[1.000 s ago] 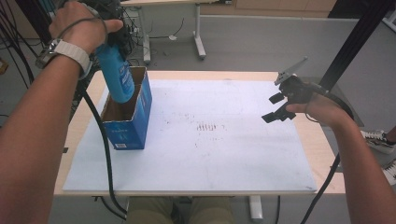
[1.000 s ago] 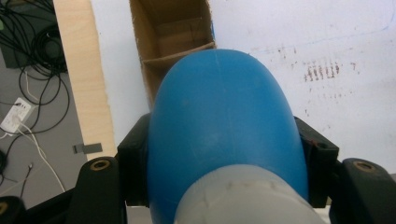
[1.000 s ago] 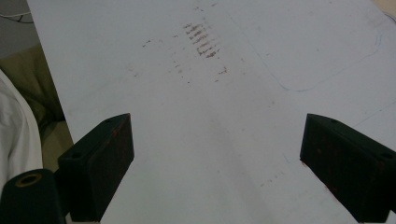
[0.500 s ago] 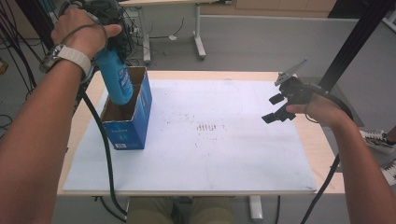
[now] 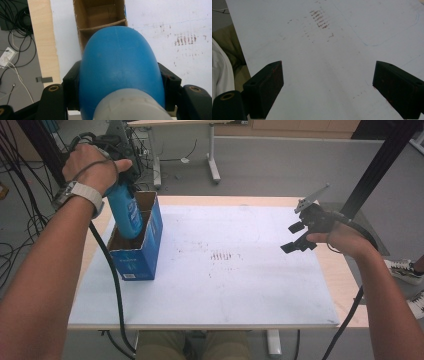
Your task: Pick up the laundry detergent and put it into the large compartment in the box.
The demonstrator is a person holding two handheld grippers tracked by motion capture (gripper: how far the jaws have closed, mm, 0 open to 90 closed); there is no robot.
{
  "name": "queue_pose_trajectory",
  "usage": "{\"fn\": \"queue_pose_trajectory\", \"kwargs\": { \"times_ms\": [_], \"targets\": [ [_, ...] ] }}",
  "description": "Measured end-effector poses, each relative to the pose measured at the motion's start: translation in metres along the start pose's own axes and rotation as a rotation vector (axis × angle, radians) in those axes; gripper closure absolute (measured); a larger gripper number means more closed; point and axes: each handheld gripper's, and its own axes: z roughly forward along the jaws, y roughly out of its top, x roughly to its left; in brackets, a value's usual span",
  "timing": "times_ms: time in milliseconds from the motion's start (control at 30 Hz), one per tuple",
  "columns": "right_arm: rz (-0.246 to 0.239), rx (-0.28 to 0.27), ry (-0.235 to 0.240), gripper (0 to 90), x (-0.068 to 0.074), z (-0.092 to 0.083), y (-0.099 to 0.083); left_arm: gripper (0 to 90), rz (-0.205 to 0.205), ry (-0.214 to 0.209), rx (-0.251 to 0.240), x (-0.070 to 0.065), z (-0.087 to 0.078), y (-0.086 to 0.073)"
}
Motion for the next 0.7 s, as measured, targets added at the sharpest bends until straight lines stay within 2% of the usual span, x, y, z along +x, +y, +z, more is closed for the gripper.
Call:
{"fn": "queue_pose_trajectory", "kwargs": {
  "times_ms": [700],
  "targets": [
    [0.01,0.0,-0.003,9.7,0.001,0.0,-0.003,37.1,0.004,0.0,0.011,0.004,0.033,-0.001]
  ]
}}
